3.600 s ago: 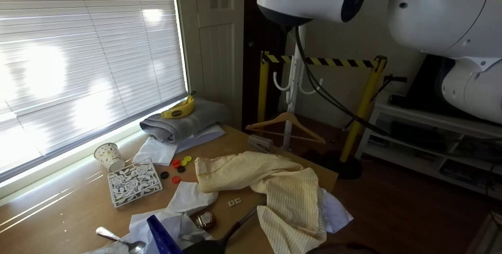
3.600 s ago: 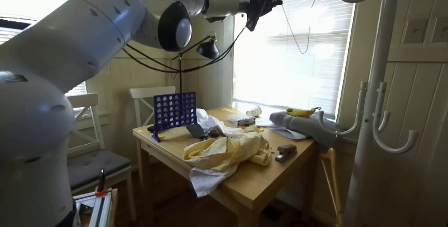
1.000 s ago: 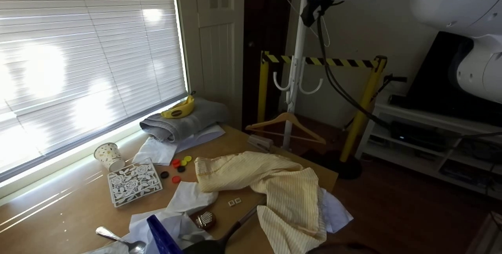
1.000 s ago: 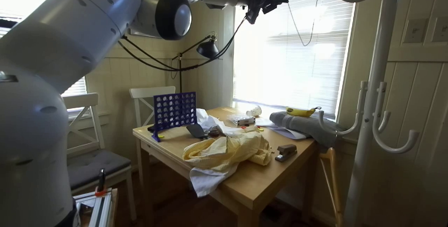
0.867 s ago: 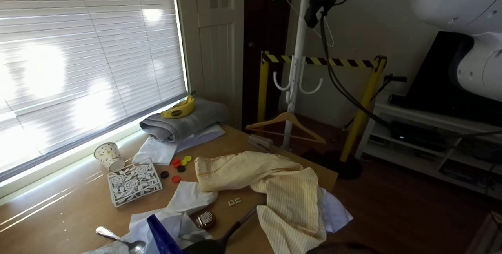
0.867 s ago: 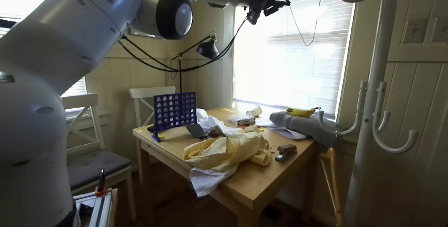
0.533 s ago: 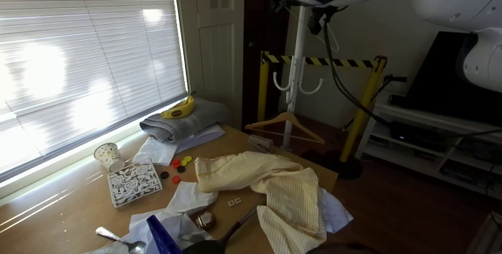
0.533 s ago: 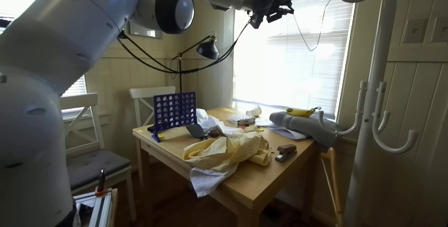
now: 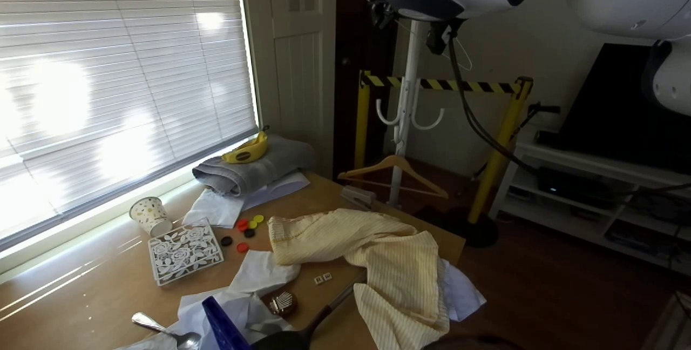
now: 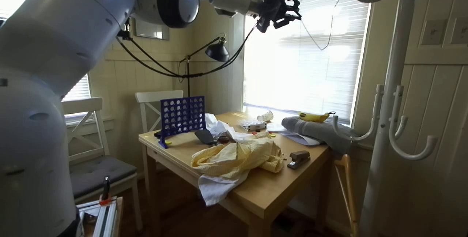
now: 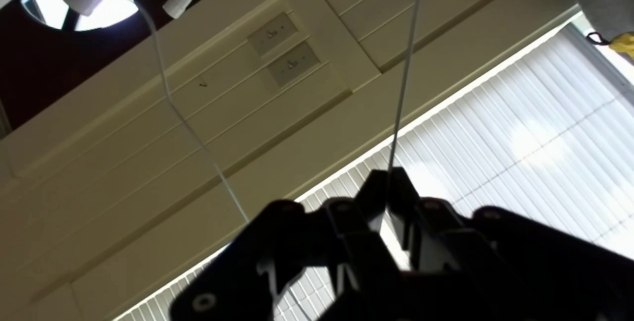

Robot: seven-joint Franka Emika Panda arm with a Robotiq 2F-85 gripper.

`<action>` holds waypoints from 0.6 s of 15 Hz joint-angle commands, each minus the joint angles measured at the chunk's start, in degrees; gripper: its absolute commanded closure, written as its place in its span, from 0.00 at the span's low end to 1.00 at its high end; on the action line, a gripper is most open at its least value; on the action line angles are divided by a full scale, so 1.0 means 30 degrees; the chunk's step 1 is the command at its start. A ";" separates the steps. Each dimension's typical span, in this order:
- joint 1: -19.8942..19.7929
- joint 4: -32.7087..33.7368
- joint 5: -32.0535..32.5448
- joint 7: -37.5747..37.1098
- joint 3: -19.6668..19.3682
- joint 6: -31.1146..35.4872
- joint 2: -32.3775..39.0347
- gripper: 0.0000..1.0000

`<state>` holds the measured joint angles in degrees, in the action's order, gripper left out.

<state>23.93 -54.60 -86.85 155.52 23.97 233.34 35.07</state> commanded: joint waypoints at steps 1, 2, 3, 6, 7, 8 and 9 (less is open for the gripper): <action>0.0746 -0.0276 0.1295 0.0287 -0.0698 0.0659 -0.0260 0.98; 0.1282 0.0949 0.2131 0.0318 -0.1079 0.1293 0.0401 0.98; 0.1450 0.1373 0.2255 0.0979 -0.1010 0.1325 0.0528 0.98; 0.1205 -0.1818 0.1938 -0.0109 -0.1089 0.0668 -0.0907 0.98; 0.1061 -0.2260 0.1423 0.0253 -0.0839 0.0326 -0.1168 0.98; 0.0912 -0.2861 0.1029 0.0430 -0.0645 -0.0050 -0.1448 0.98; 0.0789 -0.3431 0.0711 0.0462 -0.0533 -0.0414 -0.1685 0.98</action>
<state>27.75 -57.47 -81.93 155.47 21.59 235.25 34.26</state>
